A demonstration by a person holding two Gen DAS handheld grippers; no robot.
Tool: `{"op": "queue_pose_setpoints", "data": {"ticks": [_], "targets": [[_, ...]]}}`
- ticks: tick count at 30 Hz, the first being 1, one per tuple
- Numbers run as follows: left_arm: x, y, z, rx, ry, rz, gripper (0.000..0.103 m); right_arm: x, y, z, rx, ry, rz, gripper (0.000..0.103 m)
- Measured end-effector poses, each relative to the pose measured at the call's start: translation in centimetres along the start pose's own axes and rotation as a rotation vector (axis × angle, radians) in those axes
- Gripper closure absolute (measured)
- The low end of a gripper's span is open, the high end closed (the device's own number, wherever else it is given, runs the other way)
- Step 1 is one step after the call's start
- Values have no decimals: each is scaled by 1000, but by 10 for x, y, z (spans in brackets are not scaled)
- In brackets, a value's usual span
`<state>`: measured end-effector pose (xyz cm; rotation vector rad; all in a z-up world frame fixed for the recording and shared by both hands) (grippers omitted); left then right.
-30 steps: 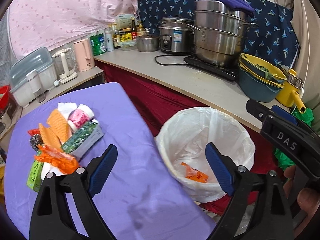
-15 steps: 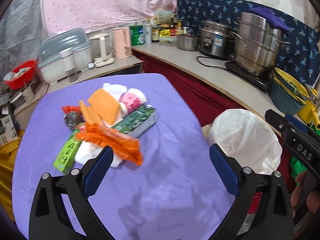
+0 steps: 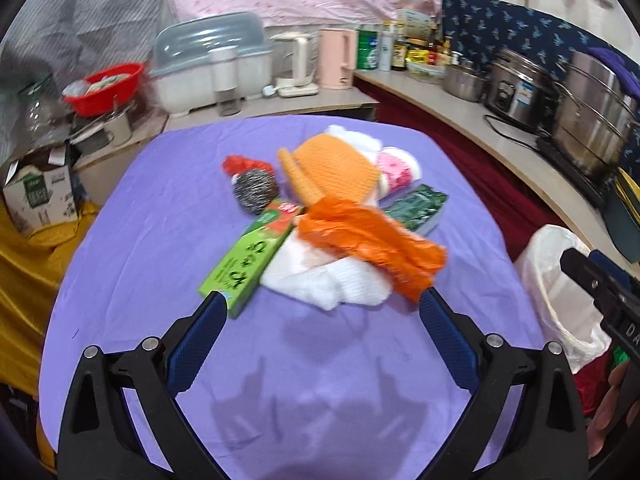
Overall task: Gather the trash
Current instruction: 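Move both tools back toward the trash pile on the table, then grasp the green toothpaste box with the left tool while the right tool grasps an orange bag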
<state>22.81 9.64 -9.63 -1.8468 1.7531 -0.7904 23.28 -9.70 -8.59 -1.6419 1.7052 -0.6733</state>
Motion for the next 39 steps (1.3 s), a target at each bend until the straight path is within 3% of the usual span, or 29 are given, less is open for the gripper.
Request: {"op": "queue_pose_setpoints", "data": {"ticks": [11,31,36,39], "targets": [[-61,9,40,-65,-39,-48,11,-69,14,55,-78,-111,-102,33],[-92,19,115,-165,-13,-60,11,-97,22,130,-159,-161,-130,30],[-94,20,120,-167,-5,-78,11,-100,21,132,-160,-186,-126,51],[-95,16,119,-158,8,-88,18,-102,20,129,-150,-195,-127,60]]}}
Point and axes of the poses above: each gripper's, at about its wrist camera, not at the fingertips, and z roughly the way its jaws point, x to its right, y to its underside, the point moved 9 cm from there along z, roughly the way its jaws point, and after that the axes turned 4 degrees about -z, right-handed, at the moved point
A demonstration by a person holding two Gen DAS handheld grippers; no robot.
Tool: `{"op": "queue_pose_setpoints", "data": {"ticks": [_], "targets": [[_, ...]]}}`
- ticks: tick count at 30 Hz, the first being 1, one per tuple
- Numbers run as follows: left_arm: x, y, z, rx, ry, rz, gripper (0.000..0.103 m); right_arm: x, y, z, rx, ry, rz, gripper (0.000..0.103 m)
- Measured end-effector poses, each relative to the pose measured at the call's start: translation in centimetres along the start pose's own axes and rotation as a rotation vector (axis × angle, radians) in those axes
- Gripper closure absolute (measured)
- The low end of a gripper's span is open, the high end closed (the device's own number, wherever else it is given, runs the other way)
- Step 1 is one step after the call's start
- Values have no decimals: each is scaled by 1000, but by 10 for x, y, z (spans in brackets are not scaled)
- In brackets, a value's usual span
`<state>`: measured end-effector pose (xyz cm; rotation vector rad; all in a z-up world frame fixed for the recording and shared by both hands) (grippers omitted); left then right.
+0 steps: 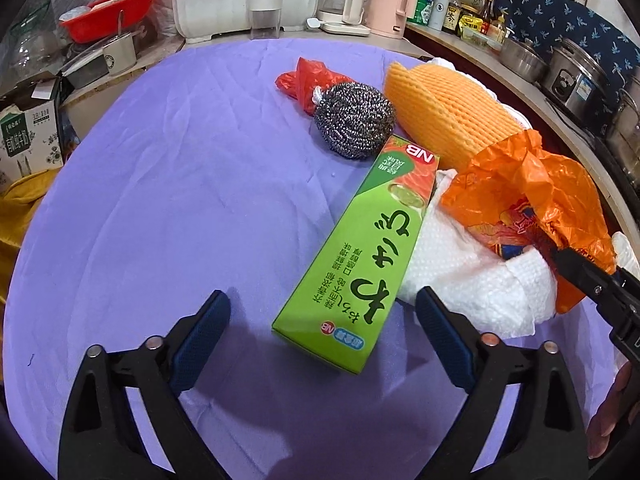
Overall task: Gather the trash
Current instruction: 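Grasp the green toothpaste box with the left tool while the right tool grasps an orange bag, then carry the box and bag over the bin and open both tools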
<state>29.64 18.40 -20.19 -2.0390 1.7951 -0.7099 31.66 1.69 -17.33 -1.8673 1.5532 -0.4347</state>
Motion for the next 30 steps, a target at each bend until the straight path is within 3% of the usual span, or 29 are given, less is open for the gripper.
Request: {"op": "queue_pose_setpoints", "data": {"ticks": [6,16,20,30], "targets": [[2,-2,-4,-9,37,-20,47,-10,-3,-13,29,-24,-6,75],[15,4,-31,29,42,0,56,-12,-12,-52,100,-27,1,81],[21,4,-51,52,61,0,66,-9,-16,-78,145,-24,7,81],[52,2,-105,129,102,42,66,19,-18,-136,233,32,49,81]]}}
Point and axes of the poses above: each gripper's, at about its wrist camera, not at the fingertips, and z roughly the way its jaws point, x to its right, y to its underside, the point moved 9 cm from there along z, roughly the way its jaws point, and after that the axes turned 4 degrees about -z, right-handed, at the moved point
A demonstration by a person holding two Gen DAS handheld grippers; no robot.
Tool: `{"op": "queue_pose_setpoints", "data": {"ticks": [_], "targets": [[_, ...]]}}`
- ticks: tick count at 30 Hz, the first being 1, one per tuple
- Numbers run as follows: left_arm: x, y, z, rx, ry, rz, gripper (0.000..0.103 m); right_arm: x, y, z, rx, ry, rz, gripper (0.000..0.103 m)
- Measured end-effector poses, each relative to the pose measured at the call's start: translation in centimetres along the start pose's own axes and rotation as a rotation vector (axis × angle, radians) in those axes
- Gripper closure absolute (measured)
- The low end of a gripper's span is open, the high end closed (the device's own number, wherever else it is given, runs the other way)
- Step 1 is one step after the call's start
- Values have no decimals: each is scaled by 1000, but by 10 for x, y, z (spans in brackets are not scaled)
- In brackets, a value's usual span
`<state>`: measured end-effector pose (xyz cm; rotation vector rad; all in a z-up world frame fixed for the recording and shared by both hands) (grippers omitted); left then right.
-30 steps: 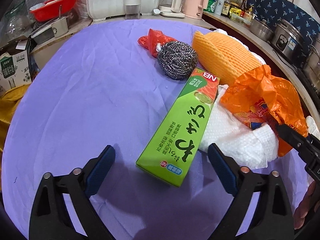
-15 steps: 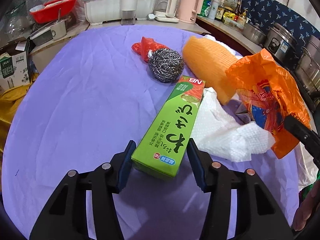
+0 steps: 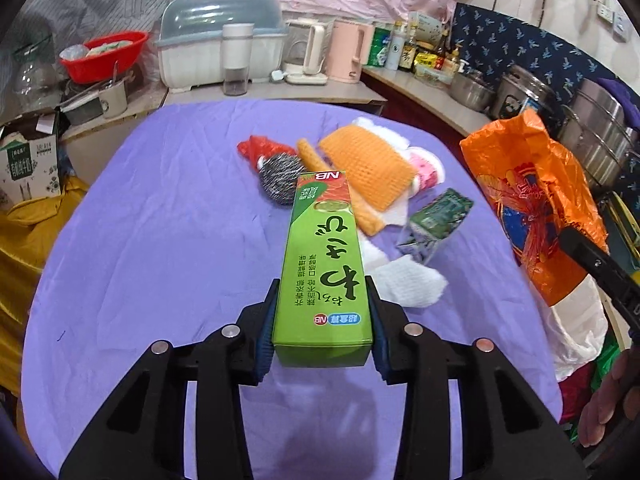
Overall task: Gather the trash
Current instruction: 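Carry the box and bag over the bin and open both tools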
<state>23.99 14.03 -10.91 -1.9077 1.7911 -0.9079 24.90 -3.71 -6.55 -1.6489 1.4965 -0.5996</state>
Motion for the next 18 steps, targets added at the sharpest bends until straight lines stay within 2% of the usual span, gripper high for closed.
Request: {"op": "queue_pose_setpoints", "data": {"ticks": [6,18], "targets": [[49,-6,-30,40,69,66,66,35,-4,-39,55,70,45,81],[187,6,-64,77,247,258,66,127,6,-112,133,224,152,81]]}}
Point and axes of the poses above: each gripper's, at about its wrist camera, not at the fingertips, and z roughly the way its jaws point, x to its right, y to its underside, the point moved 9 cm from there along z, roughly the way its jaws point, and after that the axes turned 4 degrees about -z, right-handed, at the moved point
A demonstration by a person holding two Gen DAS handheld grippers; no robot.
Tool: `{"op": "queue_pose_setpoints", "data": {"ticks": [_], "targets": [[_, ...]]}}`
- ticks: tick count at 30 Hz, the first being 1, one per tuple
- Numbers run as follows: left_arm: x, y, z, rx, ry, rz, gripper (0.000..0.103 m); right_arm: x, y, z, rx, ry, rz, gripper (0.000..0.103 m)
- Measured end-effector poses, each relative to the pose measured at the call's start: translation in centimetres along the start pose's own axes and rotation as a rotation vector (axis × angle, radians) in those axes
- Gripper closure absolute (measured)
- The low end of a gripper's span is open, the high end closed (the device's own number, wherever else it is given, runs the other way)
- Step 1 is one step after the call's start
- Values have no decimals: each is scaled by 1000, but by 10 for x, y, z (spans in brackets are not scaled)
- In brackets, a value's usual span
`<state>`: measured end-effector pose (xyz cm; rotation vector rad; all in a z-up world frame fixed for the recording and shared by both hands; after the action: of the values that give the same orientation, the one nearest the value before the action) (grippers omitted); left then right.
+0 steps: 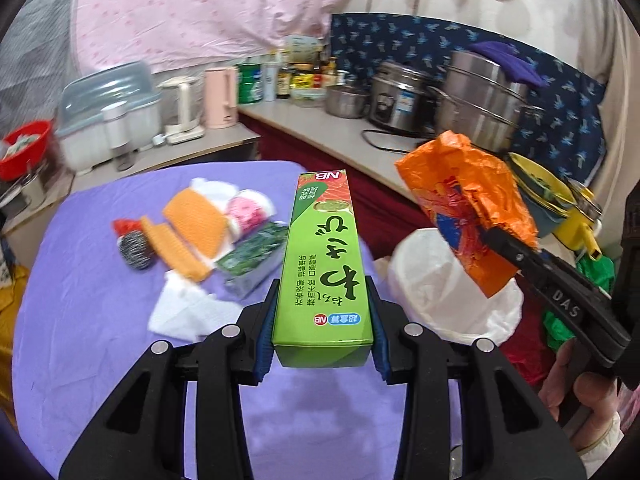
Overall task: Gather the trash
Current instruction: 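Carry the box and bag over the bin and open both tools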
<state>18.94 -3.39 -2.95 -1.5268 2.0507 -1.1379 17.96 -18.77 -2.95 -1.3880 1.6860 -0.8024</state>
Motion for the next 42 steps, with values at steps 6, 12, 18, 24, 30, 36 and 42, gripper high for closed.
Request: {"op": "queue_pose_setpoints", "data": {"ticks": [6,12,18,24,30,36,42], "targets": [[76,3,14,-18,91,99,66,56,9,-20,8,80,54,81],[127,15,32,-59,149,165,66,103,21,-36,11,149,112,81],[160,36,60,-128,171,209,66,139,35,-38,-14,195,159,81],[173,50,88,-184,157,221,66,155,52,-26,-52,211,185,81],[175,57,108,-211,131,223,66,162,63,-10,-88,215,199,80],[175,59,118,-220,115,220,66,165,68,6,-121,216,204,79],[175,59,122,-222,107,218,65,163,66,15,-131,216,201,76]]}}
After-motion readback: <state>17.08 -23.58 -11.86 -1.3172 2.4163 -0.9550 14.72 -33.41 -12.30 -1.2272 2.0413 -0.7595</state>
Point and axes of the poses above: each gripper's, at about its wrist camera, not at the fingertips, and z roughly the way its jaws point, x to its right, y to its underside, the point moved 9 cm from there along z, roughly the way its jaws point, and after that the axes turned 4 degrees about -z, right-handed, at the moved point
